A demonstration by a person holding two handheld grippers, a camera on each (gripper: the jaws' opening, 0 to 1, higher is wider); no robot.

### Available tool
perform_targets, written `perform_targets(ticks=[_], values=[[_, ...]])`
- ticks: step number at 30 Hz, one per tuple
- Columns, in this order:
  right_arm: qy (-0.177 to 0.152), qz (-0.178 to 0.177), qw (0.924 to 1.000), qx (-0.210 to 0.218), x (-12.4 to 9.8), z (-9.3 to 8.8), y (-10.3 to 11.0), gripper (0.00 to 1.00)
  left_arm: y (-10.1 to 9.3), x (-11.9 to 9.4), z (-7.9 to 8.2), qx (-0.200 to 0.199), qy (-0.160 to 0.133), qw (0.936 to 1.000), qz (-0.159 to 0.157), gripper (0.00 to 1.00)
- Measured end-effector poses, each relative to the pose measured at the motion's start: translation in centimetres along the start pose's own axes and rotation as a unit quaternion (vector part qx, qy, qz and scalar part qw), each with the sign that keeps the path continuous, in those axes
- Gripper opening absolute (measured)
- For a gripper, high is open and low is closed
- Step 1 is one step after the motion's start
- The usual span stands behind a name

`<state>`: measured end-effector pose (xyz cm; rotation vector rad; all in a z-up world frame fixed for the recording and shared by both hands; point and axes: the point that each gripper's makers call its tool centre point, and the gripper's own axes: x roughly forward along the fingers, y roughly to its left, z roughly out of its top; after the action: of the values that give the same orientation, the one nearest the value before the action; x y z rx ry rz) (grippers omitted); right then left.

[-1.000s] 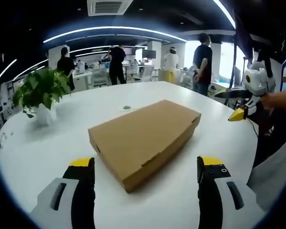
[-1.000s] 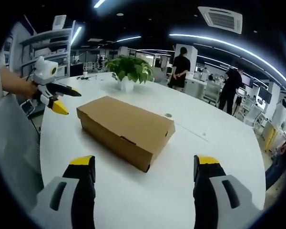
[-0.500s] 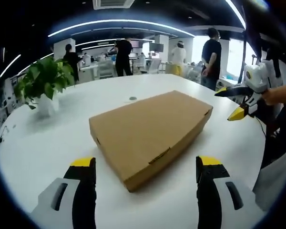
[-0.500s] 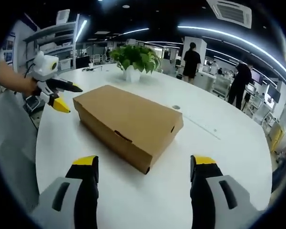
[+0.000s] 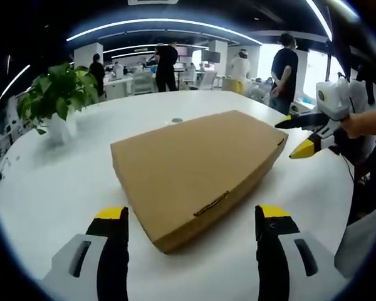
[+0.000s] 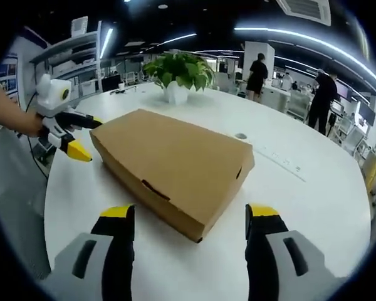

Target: Operate the shoe box by opening the lid, removing the specified soft item, and placing it in the target area until the item is outside and the box remains undamaged.

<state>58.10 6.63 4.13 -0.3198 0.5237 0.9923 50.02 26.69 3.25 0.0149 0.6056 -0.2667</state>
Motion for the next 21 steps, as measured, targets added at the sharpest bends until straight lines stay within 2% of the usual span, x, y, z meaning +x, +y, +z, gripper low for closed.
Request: perform_targets(ticks=[7,15,21], values=[[-0.008,0.004,1.0000,0.001,0.9,0.4,-0.2,0.60,0.2,0.6,0.0,0.000,0.000,1.0000,0.007,0.83],[-0.006,0.012,0.9999,-0.002,1.7,0.5,0.2,0.56,0.9,1.1,0.1,-0.008,0.000,0.9998,0.020,0.78],[-0.006,0.014,0.9999,0.002,1.8,0.4,0.2,0.58,1.1,1.3,0.2,-0.015,-0.003,0.9996,0.024,0.77]])
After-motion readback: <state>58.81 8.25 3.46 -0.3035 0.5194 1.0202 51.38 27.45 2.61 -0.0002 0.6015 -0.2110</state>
